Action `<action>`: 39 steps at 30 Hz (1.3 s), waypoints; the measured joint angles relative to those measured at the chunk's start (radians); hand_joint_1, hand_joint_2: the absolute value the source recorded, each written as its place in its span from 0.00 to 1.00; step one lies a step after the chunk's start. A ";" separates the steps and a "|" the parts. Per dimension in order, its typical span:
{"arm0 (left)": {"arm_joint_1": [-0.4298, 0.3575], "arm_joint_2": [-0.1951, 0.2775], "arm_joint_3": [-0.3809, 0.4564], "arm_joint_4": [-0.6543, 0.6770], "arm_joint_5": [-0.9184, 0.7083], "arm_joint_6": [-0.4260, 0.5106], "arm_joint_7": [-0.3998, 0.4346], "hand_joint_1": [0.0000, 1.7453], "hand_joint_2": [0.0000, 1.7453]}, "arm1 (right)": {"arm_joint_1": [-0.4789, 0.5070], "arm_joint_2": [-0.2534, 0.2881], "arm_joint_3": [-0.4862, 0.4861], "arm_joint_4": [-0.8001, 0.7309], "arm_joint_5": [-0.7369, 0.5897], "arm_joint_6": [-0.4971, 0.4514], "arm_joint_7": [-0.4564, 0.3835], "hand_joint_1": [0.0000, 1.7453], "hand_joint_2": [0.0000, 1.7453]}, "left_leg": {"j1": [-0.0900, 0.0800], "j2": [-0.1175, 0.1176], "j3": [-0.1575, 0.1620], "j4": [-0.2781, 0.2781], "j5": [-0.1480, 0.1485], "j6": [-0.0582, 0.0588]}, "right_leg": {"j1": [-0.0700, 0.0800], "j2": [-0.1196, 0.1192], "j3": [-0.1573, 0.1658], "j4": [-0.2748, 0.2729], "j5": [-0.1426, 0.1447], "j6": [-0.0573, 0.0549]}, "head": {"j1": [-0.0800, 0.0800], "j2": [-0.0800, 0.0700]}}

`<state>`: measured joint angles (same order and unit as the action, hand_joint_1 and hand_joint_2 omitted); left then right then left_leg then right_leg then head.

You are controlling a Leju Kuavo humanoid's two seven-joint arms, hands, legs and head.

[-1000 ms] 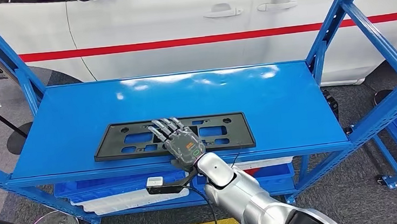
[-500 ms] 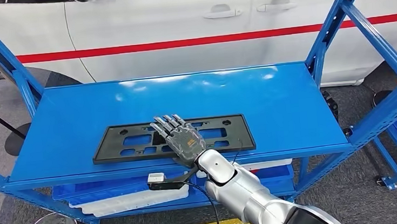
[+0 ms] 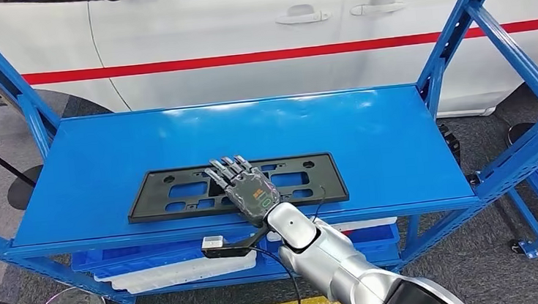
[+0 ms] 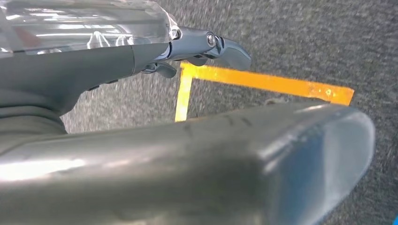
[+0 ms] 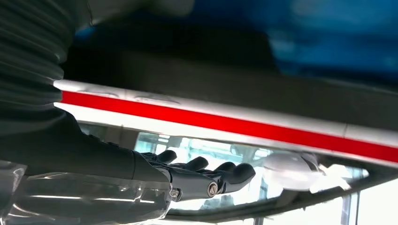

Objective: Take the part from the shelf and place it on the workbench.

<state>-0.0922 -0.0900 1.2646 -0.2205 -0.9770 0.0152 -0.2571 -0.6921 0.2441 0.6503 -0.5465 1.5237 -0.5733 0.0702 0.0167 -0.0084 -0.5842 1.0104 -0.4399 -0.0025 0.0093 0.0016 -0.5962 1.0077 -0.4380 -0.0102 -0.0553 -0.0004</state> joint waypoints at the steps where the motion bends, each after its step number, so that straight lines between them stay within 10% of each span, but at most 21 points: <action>1: 0.000 0.000 0.000 0.000 0.002 0.000 -0.001 0.00 0.00 | 0.000 0.001 0.001 0.004 0.020 0.006 0.010 1.00 1.00 | 0.001 0.001 0.001 0.000 -0.001 -0.006 | -0.002 0.000 0.003 -0.005 0.002 -0.004 | 0.000 0.000; 8: 0.003 0.003 0.000 0.000 0.003 -0.008 -0.014 0.00 0.00 | 0.004 0.011 0.008 0.029 0.044 0.021 0.022 1.00 1.00 | 0.003 0.003 -0.129 0.283 -0.131 -0.024 | -0.006 -0.005 0.017 -0.020 0.004 -0.026 | 0.000 0.000; 12: 0.002 0.006 0.000 0.000 0.004 -0.021 -0.027 0.00 0.00 | 0.004 0.012 0.008 0.034 0.044 0.024 0.022 1.00 1.00 | 0.004 0.005 -0.028 0.072 -0.019 -0.022 | -0.006 -0.002 0.019 -0.002 -0.010 -0.015 | 0.000 0.000; 17: 0.002 0.005 0.000 0.000 0.006 -0.029 -0.055 0.00 0.00 | -0.001 0.012 0.008 0.035 0.035 0.022 0.021 1.00 1.00 | 0.001 0.004 0.000 0.009 -0.004 0.005 | -0.003 0.001 0.013 0.013 -0.021 0.007 | 0.000 0.000; 21: 0.000 0.005 0.000 0.000 0.010 -0.036 -0.104 0.00 1.00 | -0.001 0.010 0.008 0.036 0.033 0.016 0.013 1.00 1.00 | 0.004 0.006 0.001 0.003 0.000 0.019 | -0.012 0.000 -0.075 0.199 -0.120 0.027 | 0.000 0.000; 23: 0.001 0.005 0.000 0.000 0.011 -0.037 -0.130 0.00 1.00 | 0.000 0.008 0.008 0.037 0.030 0.010 0.007 1.00 1.00 | 0.004 0.005 0.001 0.003 0.000 0.020 | -0.017 0.000 -0.126 0.296 -0.146 0.032 | 0.000 0.000; 28: 0.001 0.004 -0.002 0.000 0.017 -0.045 -0.180 0.00 1.00 | 0.001 0.004 -0.012 0.022 -0.066 -0.013 -0.072 1.00 1.00 | 0.003 0.000 0.006 0.004 -0.004 0.009 | -0.015 0.000 -0.013 0.043 -0.008 0.016 | 0.000 0.000; 33: 0.002 0.005 -0.002 0.000 0.020 -0.064 -0.192 0.00 1.00 | 0.021 -0.021 -0.100 -0.138 -0.496 -0.003 -0.396 1.00 1.00 | 0.008 0.002 0.009 0.013 -0.019 -0.020 | -0.009 0.003 0.014 -0.011 0.002 -0.010 | 0.000 0.000; 37: 0.003 0.009 -0.001 0.000 0.030 -0.087 -0.177 0.00 1.00 | 0.110 -0.073 -0.175 -0.435 -0.959 0.135 -0.629 1.00 1.00 | 0.009 0.003 -0.085 0.232 -0.137 -0.028 | -0.009 -0.005 0.021 -0.023 0.007 -0.025 | 0.000 0.000; 39: 0.005 0.012 0.002 0.000 0.038 -0.100 -0.175 0.00 1.00 | 0.169 -0.103 -0.195 -0.590 -1.090 0.202 -0.668 1.00 1.00 | 0.009 0.004 -0.103 0.274 -0.139 -0.030 | -0.006 -0.006 0.017 -0.019 0.006 -0.025 | 0.000 0.000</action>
<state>-0.0871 -0.0782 1.2664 -0.2205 -0.9390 -0.0846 -0.4318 -0.5230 0.1414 0.4552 -1.1367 0.4336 -0.3710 -0.5980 0.0261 -0.0048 -0.6872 1.2839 -0.5788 -0.0326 0.0028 -0.0046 -0.5795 0.9888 -0.4324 -0.0349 -0.0557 -0.0004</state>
